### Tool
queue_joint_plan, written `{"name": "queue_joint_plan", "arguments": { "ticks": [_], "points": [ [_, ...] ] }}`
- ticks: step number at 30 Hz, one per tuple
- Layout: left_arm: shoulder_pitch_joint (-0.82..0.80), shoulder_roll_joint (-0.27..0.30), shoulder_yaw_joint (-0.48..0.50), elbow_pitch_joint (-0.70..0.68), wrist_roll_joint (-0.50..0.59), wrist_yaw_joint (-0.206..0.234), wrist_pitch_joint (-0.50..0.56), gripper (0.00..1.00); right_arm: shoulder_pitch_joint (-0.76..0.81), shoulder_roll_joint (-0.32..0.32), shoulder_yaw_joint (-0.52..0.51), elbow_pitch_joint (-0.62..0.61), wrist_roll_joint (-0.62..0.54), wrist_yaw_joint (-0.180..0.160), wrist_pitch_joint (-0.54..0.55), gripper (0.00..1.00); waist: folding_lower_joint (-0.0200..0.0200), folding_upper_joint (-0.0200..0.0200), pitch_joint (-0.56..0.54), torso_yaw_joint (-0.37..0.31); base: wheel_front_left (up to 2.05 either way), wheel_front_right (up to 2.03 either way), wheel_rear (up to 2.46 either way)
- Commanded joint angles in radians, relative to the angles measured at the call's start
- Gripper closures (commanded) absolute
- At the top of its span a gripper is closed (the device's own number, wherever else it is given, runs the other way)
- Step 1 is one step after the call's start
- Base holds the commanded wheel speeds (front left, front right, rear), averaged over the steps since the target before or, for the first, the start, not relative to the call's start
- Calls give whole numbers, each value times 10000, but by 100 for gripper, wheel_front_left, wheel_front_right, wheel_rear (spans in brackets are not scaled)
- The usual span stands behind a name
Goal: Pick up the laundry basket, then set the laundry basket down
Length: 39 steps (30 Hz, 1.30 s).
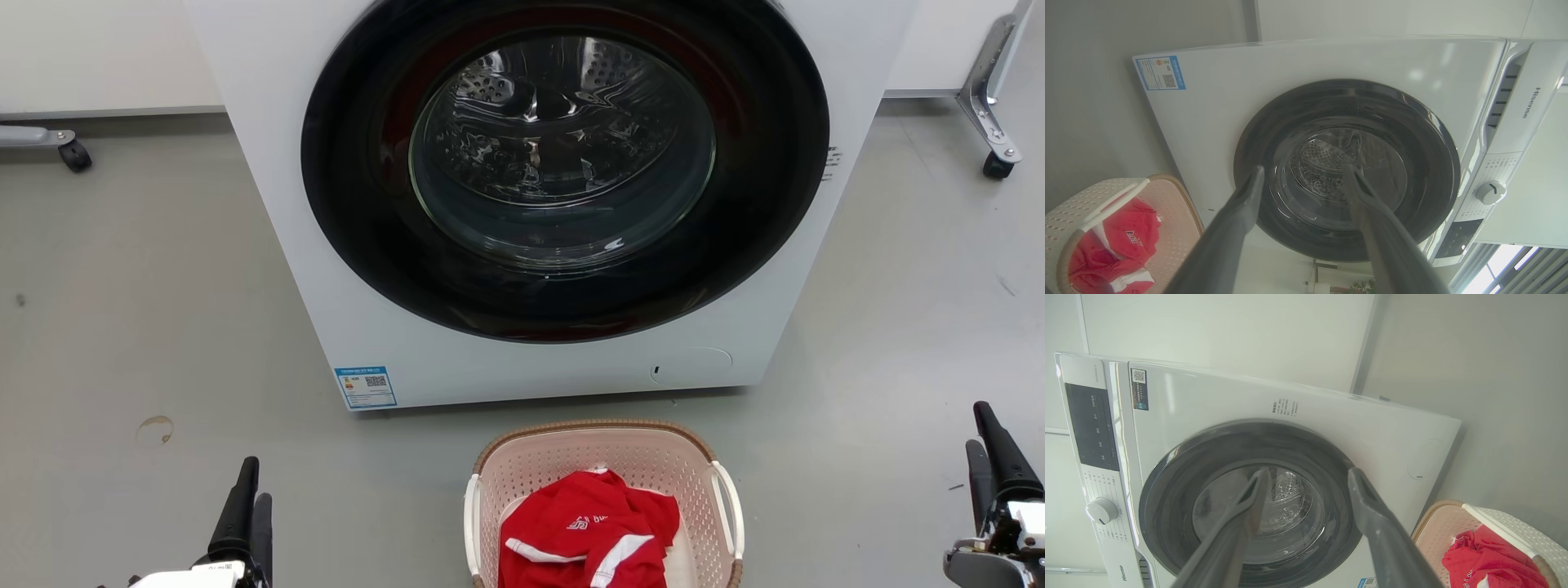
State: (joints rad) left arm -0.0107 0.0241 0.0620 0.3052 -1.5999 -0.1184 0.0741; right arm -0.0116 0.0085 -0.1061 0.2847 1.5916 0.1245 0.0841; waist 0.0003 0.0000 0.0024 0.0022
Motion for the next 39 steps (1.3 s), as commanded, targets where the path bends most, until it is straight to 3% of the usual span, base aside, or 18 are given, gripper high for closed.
{"name": "queue_joint_plan", "arguments": {
  "ticks": [1,16,39],
  "points": [
    [-285,116,-30,-319,82,-14,-70,0,-237,-342,35,-323,-172,13,-148,0,-2,0,2,5,0,0,0],
    [-334,135,-253,-341,1016,23,-481,0,-228,-592,521,-644,-2161,19,-579,0,-2,0,-22,50,0,0,0],
    [-425,166,-788,-605,4207,390,-1185,0,-299,-1161,1915,-989,-5856,30,-1284,0,-2,0,-88,78,0,0,0]
  ]
}}
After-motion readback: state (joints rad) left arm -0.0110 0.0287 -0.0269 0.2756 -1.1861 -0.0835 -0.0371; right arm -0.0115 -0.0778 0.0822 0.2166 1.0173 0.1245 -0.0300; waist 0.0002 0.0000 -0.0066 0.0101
